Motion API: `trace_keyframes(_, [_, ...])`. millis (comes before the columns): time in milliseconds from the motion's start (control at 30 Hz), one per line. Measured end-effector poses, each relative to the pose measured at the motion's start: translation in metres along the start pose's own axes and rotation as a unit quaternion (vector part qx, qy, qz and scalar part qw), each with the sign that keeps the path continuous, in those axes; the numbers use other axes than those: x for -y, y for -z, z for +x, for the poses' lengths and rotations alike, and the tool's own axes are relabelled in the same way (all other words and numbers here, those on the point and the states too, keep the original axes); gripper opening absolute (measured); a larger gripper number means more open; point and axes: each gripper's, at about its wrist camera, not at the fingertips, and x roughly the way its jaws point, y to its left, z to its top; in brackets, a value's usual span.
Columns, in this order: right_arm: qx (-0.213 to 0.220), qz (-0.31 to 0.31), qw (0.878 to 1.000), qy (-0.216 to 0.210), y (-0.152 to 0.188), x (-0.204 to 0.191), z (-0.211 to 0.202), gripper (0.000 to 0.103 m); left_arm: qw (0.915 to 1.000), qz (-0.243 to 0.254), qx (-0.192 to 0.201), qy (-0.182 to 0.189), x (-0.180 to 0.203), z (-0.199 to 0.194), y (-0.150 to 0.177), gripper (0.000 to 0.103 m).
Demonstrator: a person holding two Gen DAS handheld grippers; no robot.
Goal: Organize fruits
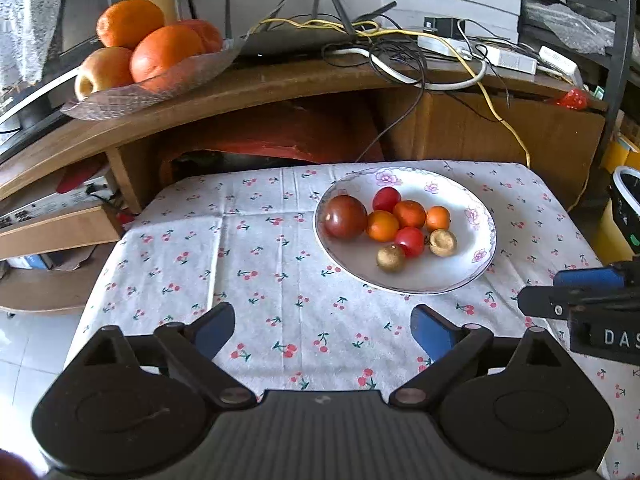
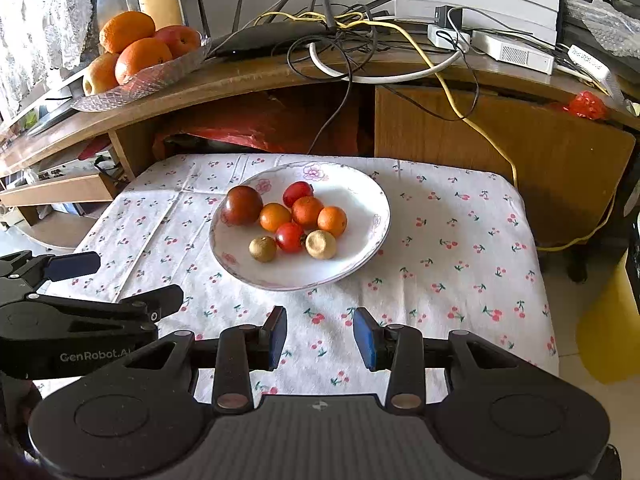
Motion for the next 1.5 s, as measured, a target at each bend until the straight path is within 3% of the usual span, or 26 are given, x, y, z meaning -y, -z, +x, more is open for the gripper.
trace_keyframes(233, [0.002,-0.002,1.0,0.001,0.012,-0.008,-0.013,0.033,0.9998,0.007,0.004,-0.016,0.003,-0.014,0.012,0.103])
trace_keyframes(1500, [0.008,0.025,1.0,0.006,0.059,-0.018,-0.06,0.033,0.9999,-0.005,0.011,0.001,0.011,-0.066,0.05,0.103])
